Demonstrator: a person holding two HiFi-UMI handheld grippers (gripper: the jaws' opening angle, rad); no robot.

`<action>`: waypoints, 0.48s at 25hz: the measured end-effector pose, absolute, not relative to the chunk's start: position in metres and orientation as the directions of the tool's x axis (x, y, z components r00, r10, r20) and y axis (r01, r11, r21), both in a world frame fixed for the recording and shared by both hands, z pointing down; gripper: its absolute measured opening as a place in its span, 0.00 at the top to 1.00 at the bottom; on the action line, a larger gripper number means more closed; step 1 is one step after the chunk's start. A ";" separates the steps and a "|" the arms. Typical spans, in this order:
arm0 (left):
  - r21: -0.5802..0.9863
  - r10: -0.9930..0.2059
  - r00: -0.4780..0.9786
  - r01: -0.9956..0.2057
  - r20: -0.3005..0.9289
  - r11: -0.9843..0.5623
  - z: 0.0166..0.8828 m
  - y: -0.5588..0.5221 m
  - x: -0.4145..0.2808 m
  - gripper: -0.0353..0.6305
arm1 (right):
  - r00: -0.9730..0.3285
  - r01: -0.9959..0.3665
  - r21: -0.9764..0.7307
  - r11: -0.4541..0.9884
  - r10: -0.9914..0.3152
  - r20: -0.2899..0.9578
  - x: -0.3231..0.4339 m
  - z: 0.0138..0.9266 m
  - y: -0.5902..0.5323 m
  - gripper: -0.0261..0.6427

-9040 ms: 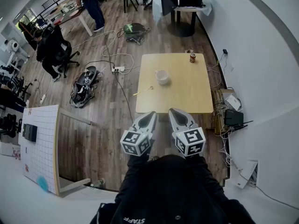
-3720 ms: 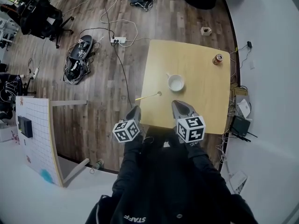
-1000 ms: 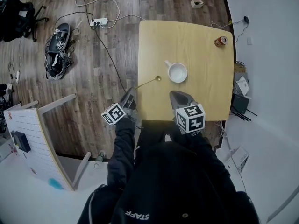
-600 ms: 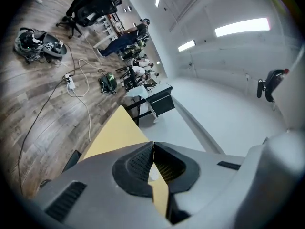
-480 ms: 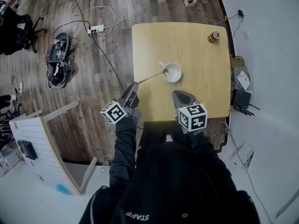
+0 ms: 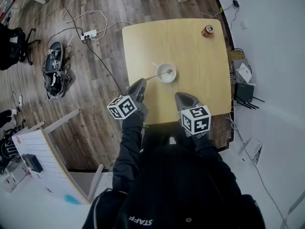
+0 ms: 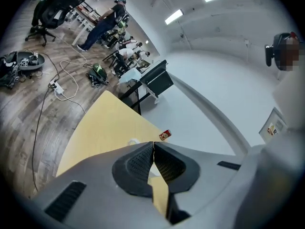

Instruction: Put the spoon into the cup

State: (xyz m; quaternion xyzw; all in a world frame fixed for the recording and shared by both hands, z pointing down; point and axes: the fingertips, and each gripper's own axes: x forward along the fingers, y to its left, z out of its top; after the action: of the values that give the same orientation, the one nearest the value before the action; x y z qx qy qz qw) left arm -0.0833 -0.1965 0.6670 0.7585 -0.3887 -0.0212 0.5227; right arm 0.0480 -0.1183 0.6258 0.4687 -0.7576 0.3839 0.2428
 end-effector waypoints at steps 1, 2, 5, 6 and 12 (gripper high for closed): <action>0.801 -0.605 0.695 -0.579 0.388 -0.151 0.670 -0.197 -0.081 0.89 | -0.442 -0.897 -0.355 0.263 -0.525 0.728 0.049 0.626 -0.118 0.93; 0.793 -0.600 0.692 -0.590 0.401 -0.150 0.673 -0.197 -0.079 0.89 | -0.440 -0.898 -0.356 0.260 -0.526 0.728 0.050 0.627 -0.118 0.93; 0.772 -0.593 0.680 -0.618 0.431 -0.148 0.678 -0.199 -0.075 0.89 | -0.437 -0.899 -0.358 0.252 -0.527 0.729 0.053 0.628 -0.118 0.93; 0.767 -0.591 0.678 -0.624 0.437 -0.150 0.679 -0.200 -0.072 0.89 | -0.437 -0.900 -0.358 0.250 -0.527 0.729 0.054 0.629 -0.118 0.93; 0.727 -0.558 0.675 -0.664 0.483 -0.173 0.688 -0.204 -0.058 0.89 | -0.431 -0.902 -0.361 0.236 -0.527 0.733 0.061 0.632 -0.116 0.93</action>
State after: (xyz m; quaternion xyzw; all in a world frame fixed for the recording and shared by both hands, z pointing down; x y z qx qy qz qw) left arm -0.0576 -0.2043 0.6878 0.7642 -0.3999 0.0527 0.5033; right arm 0.0610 -0.1160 0.6320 0.4770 -0.7490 0.3929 0.2389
